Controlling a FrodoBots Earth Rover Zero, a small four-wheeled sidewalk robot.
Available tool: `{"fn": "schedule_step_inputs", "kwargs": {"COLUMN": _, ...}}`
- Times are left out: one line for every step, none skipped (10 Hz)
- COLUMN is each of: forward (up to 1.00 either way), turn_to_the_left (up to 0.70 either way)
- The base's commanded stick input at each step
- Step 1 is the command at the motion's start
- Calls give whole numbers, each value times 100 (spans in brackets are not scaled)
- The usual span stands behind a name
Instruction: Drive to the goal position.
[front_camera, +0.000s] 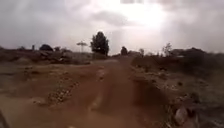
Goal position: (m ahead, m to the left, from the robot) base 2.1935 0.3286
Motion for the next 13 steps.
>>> {"fn": "schedule_step_inputs", "kwargs": {"forward": 50, "turn_to_the_left": -27}}
{"fn": "schedule_step_inputs", "kwargs": {"forward": 50, "turn_to_the_left": -36}}
{"fn": "schedule_step_inputs", "kwargs": {"forward": 50, "turn_to_the_left": -36}}
{"fn": "schedule_step_inputs", "kwargs": {"forward": 50, "turn_to_the_left": -27}}
{"fn": "schedule_step_inputs", "kwargs": {"forward": 50, "turn_to_the_left": -17}}
{"fn": "schedule_step_inputs", "kwargs": {"forward": 50, "turn_to_the_left": -8}}
{"fn": "schedule_step_inputs", "kwargs": {"forward": 50, "turn_to_the_left": 0}}
{"fn": "schedule_step_inputs", "kwargs": {"forward": 50, "turn_to_the_left": 0}}
{"fn": "schedule_step_inputs", "kwargs": {"forward": 50, "turn_to_the_left": 0}}
{"fn": "schedule_step_inputs", "kwargs": {"forward": 50, "turn_to_the_left": 0}}
{"fn": "schedule_step_inputs", "kwargs": {"forward": 50, "turn_to_the_left": 0}}
{"fn": "schedule_step_inputs", "kwargs": {"forward": 50, "turn_to_the_left": 0}}
{"fn": "schedule_step_inputs", "kwargs": {"forward": 50, "turn_to_the_left": 0}}
